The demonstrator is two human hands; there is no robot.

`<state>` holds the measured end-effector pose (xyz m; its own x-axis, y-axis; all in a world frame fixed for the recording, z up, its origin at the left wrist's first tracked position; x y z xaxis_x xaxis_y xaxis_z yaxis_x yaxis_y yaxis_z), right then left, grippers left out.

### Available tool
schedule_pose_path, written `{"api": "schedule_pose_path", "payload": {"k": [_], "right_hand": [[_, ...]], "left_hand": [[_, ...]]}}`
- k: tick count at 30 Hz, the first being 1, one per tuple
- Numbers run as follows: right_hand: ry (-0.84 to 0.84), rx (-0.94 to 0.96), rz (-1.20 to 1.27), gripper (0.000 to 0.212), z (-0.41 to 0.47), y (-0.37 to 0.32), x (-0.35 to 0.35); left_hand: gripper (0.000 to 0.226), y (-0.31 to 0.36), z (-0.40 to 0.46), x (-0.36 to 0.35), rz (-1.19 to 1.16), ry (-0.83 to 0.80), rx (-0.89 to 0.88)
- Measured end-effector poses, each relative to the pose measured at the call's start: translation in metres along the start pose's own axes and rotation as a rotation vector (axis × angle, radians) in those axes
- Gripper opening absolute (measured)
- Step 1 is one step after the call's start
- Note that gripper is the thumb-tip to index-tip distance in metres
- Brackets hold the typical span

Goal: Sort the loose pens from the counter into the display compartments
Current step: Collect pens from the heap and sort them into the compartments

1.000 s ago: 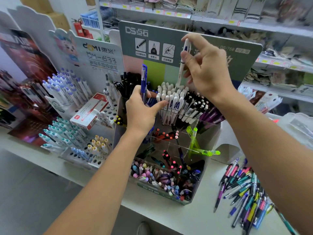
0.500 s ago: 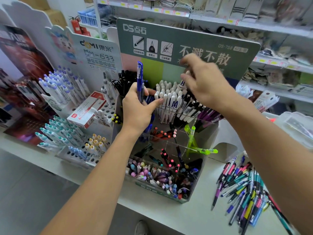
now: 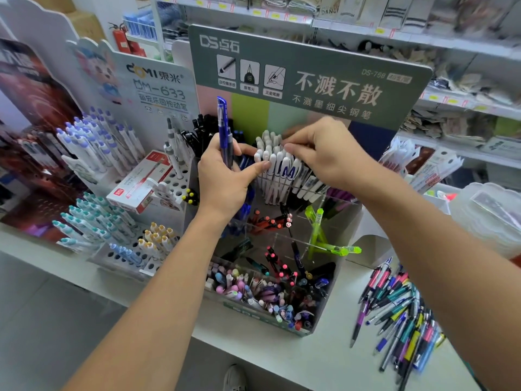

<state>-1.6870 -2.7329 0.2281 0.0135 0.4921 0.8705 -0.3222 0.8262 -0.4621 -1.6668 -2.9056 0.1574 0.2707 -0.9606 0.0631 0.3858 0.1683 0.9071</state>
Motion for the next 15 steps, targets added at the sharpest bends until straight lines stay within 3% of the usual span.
{"api": "schedule_pose_path", "payload": {"k": [7, 11, 15], "right_hand": [[-0.098, 0.098, -0.335, 0.047, -0.019, 0.001, -0.014], [0.021, 0.036, -0.250, 0.040, -0.017, 0.004, 0.001], [-0.018, 0.018, -0.251, 0.046, -0.018, 0.007, -0.009]], "left_hand": [[0.050, -0.002, -0.002, 0.001, -0.026, -0.008, 0.024], [0.050, -0.007, -0.004, 0.005, -0.038, -0.015, 0.059], [0.046, -0.003, -0.009, 0.007, -0.044, -0.010, 0.120]]}}
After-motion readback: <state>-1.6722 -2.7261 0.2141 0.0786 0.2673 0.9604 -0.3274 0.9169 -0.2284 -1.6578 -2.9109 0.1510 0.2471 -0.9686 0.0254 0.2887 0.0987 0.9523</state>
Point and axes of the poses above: each hand's wrist, its own z-axis towards the middle knuckle, its own x-axis out of the back of the hand, y = z × x, the point moved 7 cm from there along z, towards the middle knuckle, and after that the axes turned 6 degrees about -x, right-handed, at the moved point
